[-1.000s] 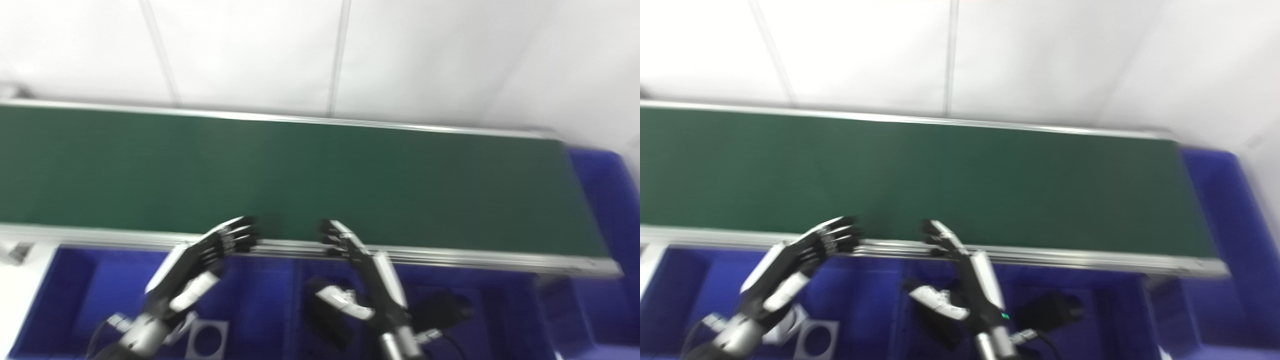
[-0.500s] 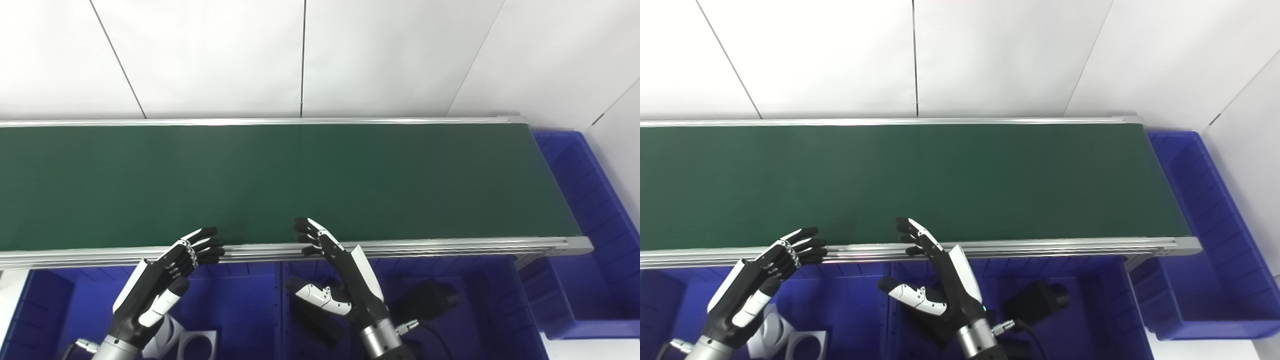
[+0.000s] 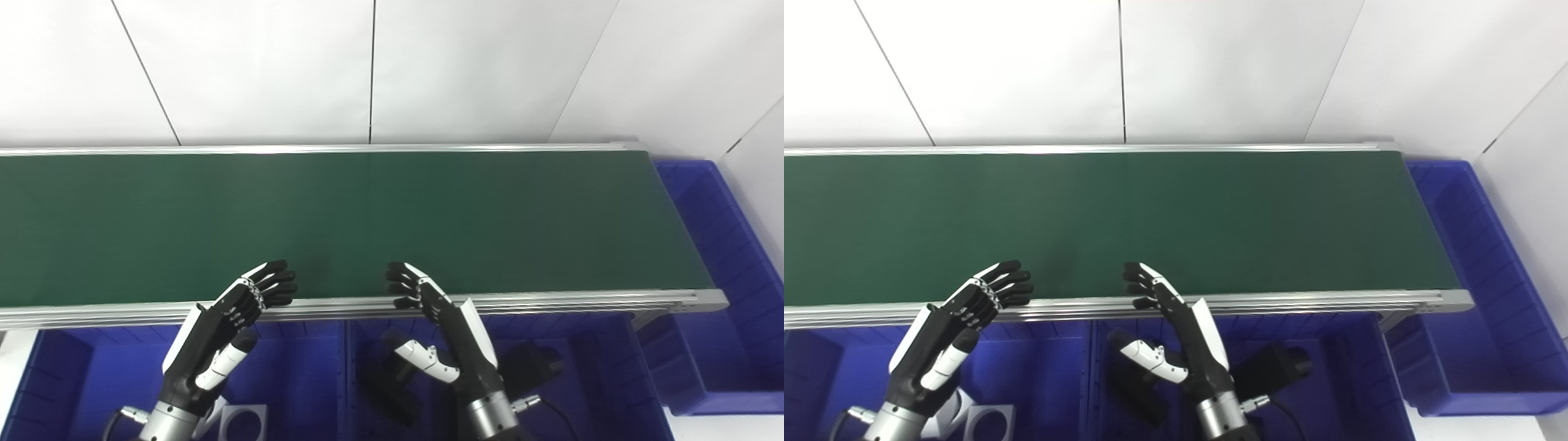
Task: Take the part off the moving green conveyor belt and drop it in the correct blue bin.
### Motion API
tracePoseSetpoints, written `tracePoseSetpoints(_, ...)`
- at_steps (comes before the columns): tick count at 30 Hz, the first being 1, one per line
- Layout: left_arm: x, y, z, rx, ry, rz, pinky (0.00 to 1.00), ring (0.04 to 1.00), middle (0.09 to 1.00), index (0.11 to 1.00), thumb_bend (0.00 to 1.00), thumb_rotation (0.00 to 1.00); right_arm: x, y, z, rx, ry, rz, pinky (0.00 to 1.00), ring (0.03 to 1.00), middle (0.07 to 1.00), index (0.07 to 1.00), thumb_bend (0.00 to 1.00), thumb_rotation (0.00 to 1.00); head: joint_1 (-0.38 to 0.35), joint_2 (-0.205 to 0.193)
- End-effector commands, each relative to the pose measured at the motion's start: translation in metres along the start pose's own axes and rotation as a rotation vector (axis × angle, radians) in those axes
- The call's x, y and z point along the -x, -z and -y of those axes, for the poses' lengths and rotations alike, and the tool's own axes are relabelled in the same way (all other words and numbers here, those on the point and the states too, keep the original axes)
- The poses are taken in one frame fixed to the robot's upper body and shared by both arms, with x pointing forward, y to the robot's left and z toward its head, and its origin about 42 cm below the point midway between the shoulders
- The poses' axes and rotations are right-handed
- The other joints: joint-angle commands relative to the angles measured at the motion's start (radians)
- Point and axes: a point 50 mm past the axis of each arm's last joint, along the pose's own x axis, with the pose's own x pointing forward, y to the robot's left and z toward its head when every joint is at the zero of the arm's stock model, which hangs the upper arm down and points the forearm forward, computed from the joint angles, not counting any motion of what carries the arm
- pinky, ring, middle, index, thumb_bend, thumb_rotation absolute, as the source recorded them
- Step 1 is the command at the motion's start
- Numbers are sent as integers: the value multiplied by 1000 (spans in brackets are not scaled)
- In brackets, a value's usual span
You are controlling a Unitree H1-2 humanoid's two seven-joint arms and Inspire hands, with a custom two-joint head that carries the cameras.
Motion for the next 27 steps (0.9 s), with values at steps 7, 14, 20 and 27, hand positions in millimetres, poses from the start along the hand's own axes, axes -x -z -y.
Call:
tracePoseSetpoints(7, -1, -18, 11, -7, -38, 57, 763, 784, 821, 847, 795, 768, 4, -15, 13, -27, 38, 101, 665, 746, 799, 838, 613, 674, 49, 2)
tracePoseSetpoints(14, -1, -20, 19, -4, -60, 67, 756, 777, 813, 842, 787, 763, 10, -22, 21, -32, 30, 129, 653, 733, 787, 830, 609, 665, 112, 12)
tracePoseSetpoints(20, 1, -19, 21, 0, -80, 57, 748, 773, 810, 837, 798, 756, 15, -25, 26, -25, 9, 123, 656, 734, 793, 840, 602, 666, 133, 16)
tracePoseSetpoints(27, 5, -18, 21, 12, -88, 43, 750, 773, 803, 834, 795, 755, 15, -20, 30, -25, -2, 104, 655, 736, 801, 852, 591, 639, 135, 13)
